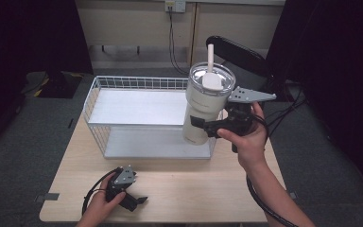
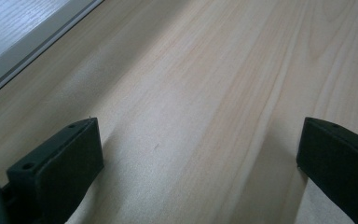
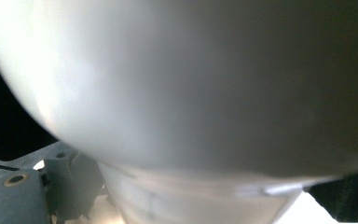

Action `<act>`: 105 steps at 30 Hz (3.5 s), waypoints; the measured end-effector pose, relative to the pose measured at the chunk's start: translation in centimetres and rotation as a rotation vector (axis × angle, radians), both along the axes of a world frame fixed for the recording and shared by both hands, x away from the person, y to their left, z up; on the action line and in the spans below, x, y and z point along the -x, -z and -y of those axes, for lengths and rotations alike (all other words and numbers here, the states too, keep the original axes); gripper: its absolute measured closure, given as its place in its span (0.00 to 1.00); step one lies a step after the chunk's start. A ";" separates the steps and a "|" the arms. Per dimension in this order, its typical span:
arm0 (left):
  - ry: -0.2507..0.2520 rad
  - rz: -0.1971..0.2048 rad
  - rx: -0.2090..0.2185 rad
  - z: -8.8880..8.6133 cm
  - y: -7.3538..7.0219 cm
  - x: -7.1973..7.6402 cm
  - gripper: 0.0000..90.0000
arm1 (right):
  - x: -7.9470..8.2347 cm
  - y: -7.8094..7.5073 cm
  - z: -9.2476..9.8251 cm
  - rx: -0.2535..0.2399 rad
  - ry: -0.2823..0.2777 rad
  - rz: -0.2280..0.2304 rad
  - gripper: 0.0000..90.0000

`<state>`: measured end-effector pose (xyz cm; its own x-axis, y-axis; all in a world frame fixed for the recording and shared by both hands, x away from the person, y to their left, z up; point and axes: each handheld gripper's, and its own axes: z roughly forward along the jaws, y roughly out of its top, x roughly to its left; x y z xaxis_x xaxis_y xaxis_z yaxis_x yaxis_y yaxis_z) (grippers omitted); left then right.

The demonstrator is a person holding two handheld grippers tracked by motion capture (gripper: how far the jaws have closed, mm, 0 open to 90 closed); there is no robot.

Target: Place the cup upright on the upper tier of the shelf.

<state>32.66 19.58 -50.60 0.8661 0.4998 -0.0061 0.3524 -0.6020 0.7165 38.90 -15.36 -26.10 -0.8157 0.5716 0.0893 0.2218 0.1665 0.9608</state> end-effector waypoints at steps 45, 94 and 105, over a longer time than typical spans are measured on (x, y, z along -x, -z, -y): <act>0.001 -0.003 -0.001 0.0 0.0 0.0 0.00 | -5.4 -0.8 -2.9 0.051 0.084 0.010 0.12; 0.003 -0.005 -0.002 0.0 0.0 0.0 0.00 | -9.1 0.2 -3.6 0.082 0.140 0.022 0.12; 0.003 -0.005 -0.002 0.0 0.0 0.0 0.00 | -9.1 0.2 -3.6 0.081 0.136 0.018 0.12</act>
<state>32.66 19.60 -50.56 0.8676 0.4972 -0.0090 0.3540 -0.6047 0.7134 48.04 -11.78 -26.28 -0.7313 0.6816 0.0248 0.2309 0.2133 0.9493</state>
